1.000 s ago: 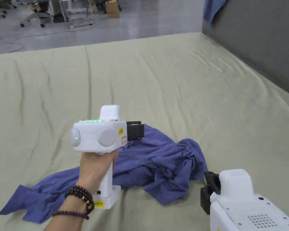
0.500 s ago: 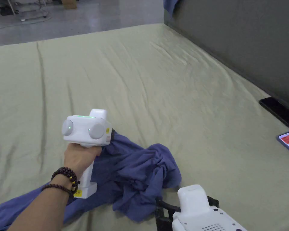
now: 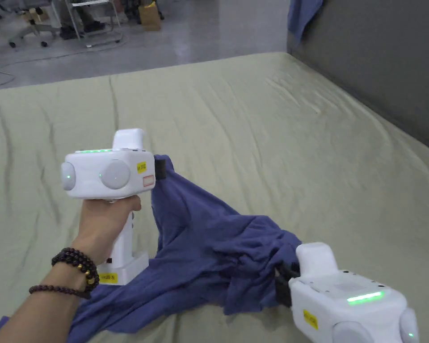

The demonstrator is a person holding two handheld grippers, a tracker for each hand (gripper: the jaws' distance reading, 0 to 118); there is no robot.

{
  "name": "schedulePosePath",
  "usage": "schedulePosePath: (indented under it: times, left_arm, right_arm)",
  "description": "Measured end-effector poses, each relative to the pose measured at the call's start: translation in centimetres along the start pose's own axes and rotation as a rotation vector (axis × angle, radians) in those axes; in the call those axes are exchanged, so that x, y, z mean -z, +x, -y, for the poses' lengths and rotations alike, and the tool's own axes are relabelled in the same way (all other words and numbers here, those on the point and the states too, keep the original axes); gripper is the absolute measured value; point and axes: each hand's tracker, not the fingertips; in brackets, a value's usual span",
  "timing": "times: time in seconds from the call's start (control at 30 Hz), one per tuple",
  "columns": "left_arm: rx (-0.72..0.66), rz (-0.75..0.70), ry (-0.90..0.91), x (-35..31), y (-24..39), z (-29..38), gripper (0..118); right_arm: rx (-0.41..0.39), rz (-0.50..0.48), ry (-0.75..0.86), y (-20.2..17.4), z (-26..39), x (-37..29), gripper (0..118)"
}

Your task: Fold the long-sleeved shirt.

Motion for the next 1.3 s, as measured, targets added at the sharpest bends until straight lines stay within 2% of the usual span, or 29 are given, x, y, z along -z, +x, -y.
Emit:
schedulePosePath:
  times: [0.1, 0.17, 0.27, 0.47, 0.6, 0.73, 0.87, 0.97, 1.17, 1.3]
  left_arm:
    - [0.003, -0.050, 0.096, -4.7, -2.3, -2.5, 2]
    - [0.015, -0.100, 0.165, -7.8, -3.6, -4.2, 2]
    - [-0.028, -0.159, 0.255, -12.7, -6.2, -7.9, 2]
    - [-0.025, -0.312, 0.380, -20.0, -9.6, -15.9, 2]
    - [-0.077, -0.346, 0.450, -24.1, -10.2, -21.2, 2]
    - [-0.055, -0.350, 0.513, -27.4, -9.4, -25.6, 2]
    - [-0.030, -0.370, 0.543, -28.7, -8.3, -27.2, 2]
    - [-0.025, -0.367, 0.511, -27.4, -8.6, -26.0, 2]
    - [0.002, -0.368, 0.314, -19.3, -10.9, -17.4, 2]
    - [-0.053, -0.349, 0.179, -13.2, -12.0, -9.3, 2]
  right_arm:
    - [-0.009, 0.057, 0.142, 1.5, -5.1, -2.5, 3]
    - [0.009, 0.043, 0.193, 2.6, -9.2, -3.2, 3]
    - [-0.060, 0.072, 0.288, 2.9, -16.8, -4.1, 3]
    - [-0.215, 0.127, 0.442, 0.5, -34.4, -6.9, 3]
    - [-0.253, 0.153, 0.469, -2.5, -43.5, -8.9, 3]
    - [-0.252, 0.166, 0.485, -4.0, -48.3, -10.5, 3]
    - [-0.242, 0.184, 0.486, -4.4, -49.0, -10.1, 3]
    - [-0.194, 0.157, 0.430, -3.3, -46.8, -7.6, 3]
    - [-0.163, 0.111, 0.249, -0.4, -37.0, 1.2, 3]
    - [-0.134, 0.114, 0.078, 1.1, -28.8, 7.8, 3]
